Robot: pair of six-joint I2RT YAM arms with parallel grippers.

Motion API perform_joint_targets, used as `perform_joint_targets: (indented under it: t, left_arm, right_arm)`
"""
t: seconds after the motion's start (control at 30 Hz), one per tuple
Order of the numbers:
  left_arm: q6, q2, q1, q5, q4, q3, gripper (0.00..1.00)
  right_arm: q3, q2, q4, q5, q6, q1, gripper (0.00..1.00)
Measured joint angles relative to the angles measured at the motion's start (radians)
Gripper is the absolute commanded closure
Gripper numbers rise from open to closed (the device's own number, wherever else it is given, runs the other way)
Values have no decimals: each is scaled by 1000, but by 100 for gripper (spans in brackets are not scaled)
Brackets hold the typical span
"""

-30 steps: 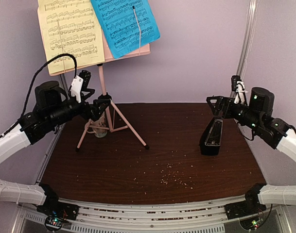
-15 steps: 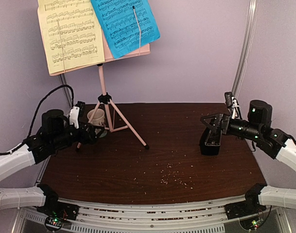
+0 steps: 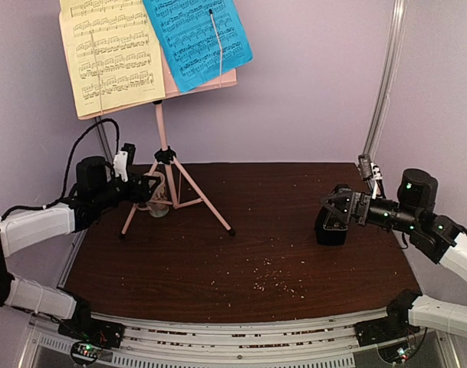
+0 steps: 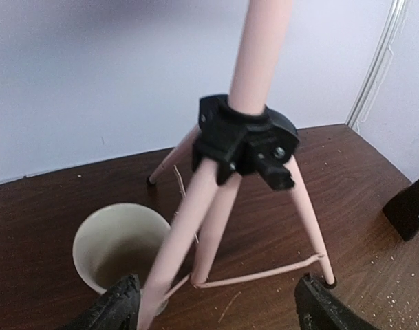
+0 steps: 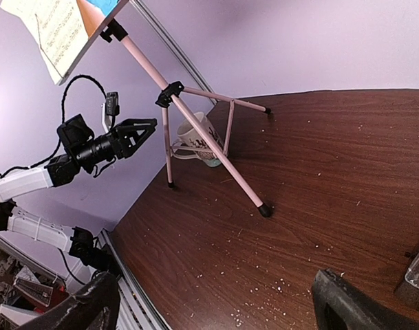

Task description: Pack up the instrument practice props

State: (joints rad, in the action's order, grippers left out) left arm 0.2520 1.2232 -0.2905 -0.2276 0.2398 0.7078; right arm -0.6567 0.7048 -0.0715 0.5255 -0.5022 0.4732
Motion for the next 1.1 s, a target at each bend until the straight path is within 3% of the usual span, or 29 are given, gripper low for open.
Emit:
perform_joint_targets:
  t: [0.17, 0.33, 0.47, 0.53, 0.57, 0.93, 1.1]
  left_arm:
    - [-62, 91, 59, -33, 63, 57, 25]
    - [-117, 176, 73, -111, 105, 76, 35]
    - [-159, 227, 72, -153, 119, 78, 52]
    - [-180, 250, 73, -164, 129, 92, 72]
    - [-190, 261, 76, -171, 134, 103, 75]
    - [-286, 288, 75, -245, 202, 114, 100]
    - [-285, 288, 76, -271, 256, 87, 100]
  right_arm:
    - [45, -4, 15, 24, -2, 0, 0]
    - [71, -10, 22, 39, -1, 0, 0]
    - [76, -10, 26, 43, 0, 0, 0]
    - [76, -9, 29, 45, 1, 0, 0]
    - [76, -8, 29, 46, 1, 0, 0]
    - [95, 2, 43, 48, 0, 0, 0]
    - [95, 17, 56, 48, -2, 0, 0]
